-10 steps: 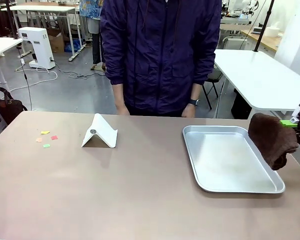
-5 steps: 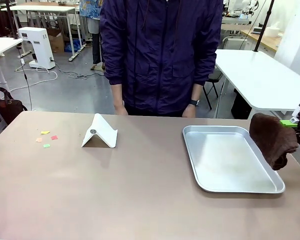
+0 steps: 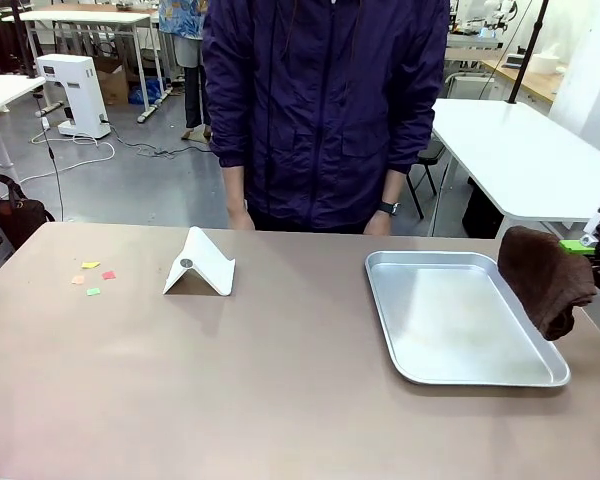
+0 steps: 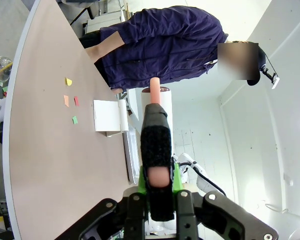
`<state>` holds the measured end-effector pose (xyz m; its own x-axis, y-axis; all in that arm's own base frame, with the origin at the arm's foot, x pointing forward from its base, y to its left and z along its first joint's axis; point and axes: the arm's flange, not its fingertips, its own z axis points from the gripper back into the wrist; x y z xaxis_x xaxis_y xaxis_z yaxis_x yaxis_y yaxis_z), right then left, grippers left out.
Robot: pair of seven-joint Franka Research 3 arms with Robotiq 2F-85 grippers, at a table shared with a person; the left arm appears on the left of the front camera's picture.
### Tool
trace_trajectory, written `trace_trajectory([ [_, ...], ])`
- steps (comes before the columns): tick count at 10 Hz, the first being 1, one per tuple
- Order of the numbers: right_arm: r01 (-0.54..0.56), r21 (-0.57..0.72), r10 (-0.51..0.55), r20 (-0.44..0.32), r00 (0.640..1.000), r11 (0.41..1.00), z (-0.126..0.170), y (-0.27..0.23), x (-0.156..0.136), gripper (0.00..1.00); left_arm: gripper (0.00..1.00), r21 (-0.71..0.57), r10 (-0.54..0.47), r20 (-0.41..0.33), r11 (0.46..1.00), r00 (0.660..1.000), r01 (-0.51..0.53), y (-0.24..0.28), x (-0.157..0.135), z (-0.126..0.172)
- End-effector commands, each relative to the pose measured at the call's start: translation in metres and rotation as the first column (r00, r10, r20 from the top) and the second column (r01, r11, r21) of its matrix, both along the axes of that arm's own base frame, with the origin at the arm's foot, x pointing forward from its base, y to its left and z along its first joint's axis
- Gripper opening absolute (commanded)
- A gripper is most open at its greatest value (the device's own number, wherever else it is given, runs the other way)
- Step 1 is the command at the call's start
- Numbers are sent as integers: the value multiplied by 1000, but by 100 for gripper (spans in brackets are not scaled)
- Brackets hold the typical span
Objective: Clean the surface of the table.
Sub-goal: Clean the area not pointed to by the person.
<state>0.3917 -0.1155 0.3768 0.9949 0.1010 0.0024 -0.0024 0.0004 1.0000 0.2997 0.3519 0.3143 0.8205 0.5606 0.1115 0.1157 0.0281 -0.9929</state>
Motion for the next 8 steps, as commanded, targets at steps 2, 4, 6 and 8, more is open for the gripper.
trace_trajectory([
  [2, 18, 7, -18, 8, 1000, 1000, 3, 4, 4, 9, 20, 0, 0, 0, 1000, 1000, 0, 0, 0, 0],
  [4, 18, 7, -18, 8, 1000, 1000, 3, 4, 4, 9, 20, 116, 17, -68, 993, 998, -9, -31, 10, 15],
  [6, 18, 7, -18, 8, 1000, 1000, 3, 4, 4, 9, 20, 252, 2, -193, 967, 981, 47, -62, 31, 13],
  [8, 18, 7, -18, 8, 1000, 1000, 3, 4, 4, 9, 20, 370, 89, -259, 929, 962, 14, -84, 55, 11],
])
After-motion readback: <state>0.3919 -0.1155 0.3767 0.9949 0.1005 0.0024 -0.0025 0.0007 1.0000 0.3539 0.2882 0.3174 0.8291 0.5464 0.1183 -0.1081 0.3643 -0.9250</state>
